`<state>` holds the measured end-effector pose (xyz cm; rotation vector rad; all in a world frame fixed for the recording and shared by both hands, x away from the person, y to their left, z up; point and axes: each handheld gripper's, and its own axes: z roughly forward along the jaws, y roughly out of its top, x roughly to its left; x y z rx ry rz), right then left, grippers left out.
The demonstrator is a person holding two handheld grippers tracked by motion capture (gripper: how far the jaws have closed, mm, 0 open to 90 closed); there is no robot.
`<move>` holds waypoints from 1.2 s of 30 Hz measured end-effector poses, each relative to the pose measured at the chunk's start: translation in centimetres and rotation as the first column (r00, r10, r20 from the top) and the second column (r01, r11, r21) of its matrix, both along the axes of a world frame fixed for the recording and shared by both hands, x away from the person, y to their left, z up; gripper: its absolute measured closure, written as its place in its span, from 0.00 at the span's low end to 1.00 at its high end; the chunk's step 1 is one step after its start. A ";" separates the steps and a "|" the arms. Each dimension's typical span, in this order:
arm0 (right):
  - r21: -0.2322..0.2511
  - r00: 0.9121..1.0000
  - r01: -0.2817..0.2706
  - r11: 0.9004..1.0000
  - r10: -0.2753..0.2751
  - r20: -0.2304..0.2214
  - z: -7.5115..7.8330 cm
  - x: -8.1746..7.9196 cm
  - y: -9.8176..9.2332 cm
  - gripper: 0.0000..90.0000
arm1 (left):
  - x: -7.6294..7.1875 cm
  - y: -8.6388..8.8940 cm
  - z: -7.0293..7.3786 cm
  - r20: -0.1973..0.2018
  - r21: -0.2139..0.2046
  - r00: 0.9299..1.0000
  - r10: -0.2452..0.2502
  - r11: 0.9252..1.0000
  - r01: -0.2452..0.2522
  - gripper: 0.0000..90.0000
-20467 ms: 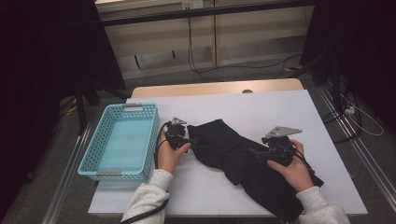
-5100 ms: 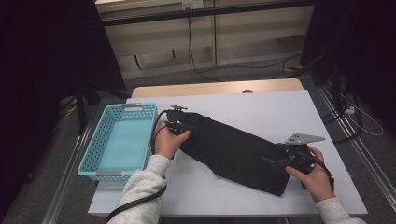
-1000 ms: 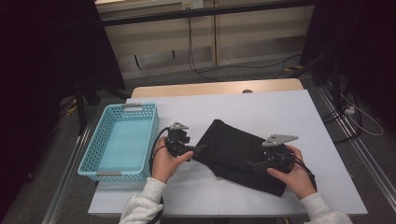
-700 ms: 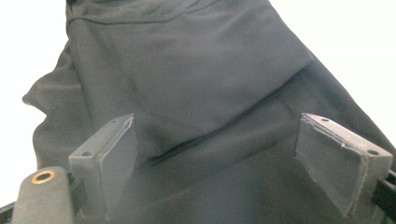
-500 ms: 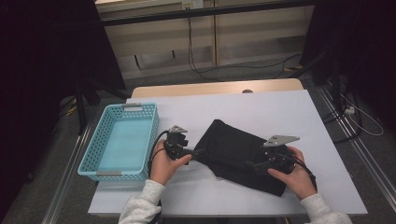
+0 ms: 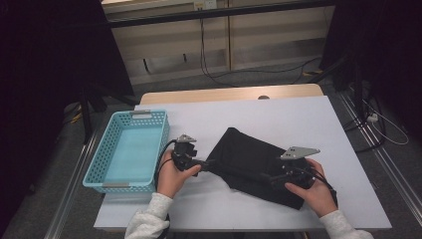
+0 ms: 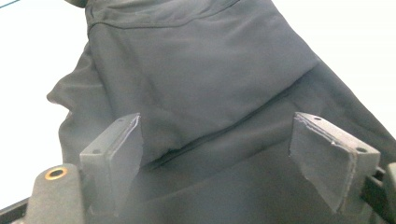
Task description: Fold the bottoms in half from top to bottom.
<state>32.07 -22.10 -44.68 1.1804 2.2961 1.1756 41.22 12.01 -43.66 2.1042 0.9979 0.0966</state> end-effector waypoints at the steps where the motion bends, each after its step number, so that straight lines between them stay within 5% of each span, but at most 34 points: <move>1: -0.001 1.000 -0.002 1.000 0.002 -0.003 0.0 0.0 0.0 0.20 | 0.0 -0.1 0.0 0.005 -0.005 1.000 0.004 1.000 -0.004 0.12; 9: 0.005 1.000 -0.024 1.000 0.024 -0.001 0.2 0.3 0.2 0.26 | 0.0 0.3 0.3 0.014 -0.025 1.000 0.005 1.000 -0.005 0.12; 22: -0.017 0.991 -0.134 0.991 0.134 0.002 0.2 0.0 1.9 0.64 | -0.1 0.4 0.1 0.011 -0.017 1.000 0.014 1.000 -0.014 0.13; 32: 0.007 0.987 -0.160 0.987 0.160 0.002 0.5 -0.4 2.6 0.67 | -0.1 0.6 0.3 0.025 -0.026 0.999 0.027 0.999 -0.027 0.13; 36: -0.066 0.984 -0.181 0.981 0.179 -0.024 -0.4 -0.3 3.3 0.70 | -0.1 0.5 0.3 0.021 -0.022 1.000 0.014 1.000 -0.014 0.13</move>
